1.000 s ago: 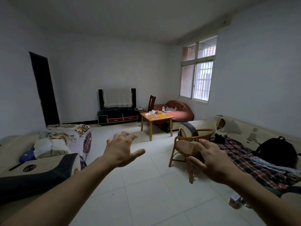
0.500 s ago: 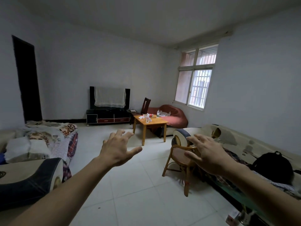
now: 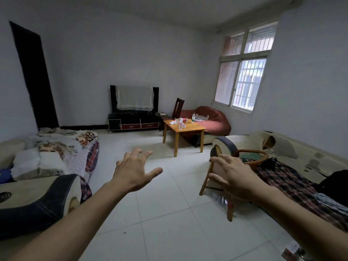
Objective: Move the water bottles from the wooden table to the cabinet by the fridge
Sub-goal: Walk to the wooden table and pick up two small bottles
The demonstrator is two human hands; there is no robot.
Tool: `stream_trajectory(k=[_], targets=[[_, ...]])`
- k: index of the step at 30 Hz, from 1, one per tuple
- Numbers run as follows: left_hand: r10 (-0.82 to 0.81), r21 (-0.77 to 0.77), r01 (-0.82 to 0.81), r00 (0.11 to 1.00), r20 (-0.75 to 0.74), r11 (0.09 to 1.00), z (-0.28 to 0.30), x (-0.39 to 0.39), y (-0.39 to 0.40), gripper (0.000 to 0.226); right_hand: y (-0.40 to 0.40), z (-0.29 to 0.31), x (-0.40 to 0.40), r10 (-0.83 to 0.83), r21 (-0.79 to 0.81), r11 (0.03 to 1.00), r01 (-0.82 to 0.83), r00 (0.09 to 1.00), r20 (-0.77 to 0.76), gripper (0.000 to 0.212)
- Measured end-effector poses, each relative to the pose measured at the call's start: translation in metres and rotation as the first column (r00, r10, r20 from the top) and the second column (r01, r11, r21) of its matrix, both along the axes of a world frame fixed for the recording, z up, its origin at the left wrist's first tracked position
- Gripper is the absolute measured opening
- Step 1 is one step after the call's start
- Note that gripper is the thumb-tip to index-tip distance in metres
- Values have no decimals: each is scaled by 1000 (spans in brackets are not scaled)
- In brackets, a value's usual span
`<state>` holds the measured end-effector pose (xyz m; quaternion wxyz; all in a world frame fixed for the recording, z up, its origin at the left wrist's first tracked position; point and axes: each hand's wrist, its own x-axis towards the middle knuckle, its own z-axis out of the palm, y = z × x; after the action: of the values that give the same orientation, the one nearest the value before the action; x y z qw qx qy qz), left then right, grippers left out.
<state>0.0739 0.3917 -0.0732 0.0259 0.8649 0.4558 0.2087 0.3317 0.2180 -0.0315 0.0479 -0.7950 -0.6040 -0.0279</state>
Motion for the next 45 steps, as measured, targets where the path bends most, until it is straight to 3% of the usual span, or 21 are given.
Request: stream_trajectory(k=[10,29,34,39,45], targets=[[14,18,-13,996,-88,1000,8,126,130,81,135,-24,144,19,7,1000,-19,995,-98,70],[-45,-31,45,999,-9,999,-8,317,387,77,378,-22,315,-15,66,998,14,1000,8,63],[-95,-41,96,995,25,995,-12,370,475,77,455,-20,365,-77,135,987,87,994,-79,62],[-119,-156,113,992,-29,981,-37,420,542,82,514,-42,414,-110,113,986,121,989,-100,63],[-128,-128,121,991,-50,984,-49,500,621,80,595,-70,493,-111,91,988,123,985,-130,64]])
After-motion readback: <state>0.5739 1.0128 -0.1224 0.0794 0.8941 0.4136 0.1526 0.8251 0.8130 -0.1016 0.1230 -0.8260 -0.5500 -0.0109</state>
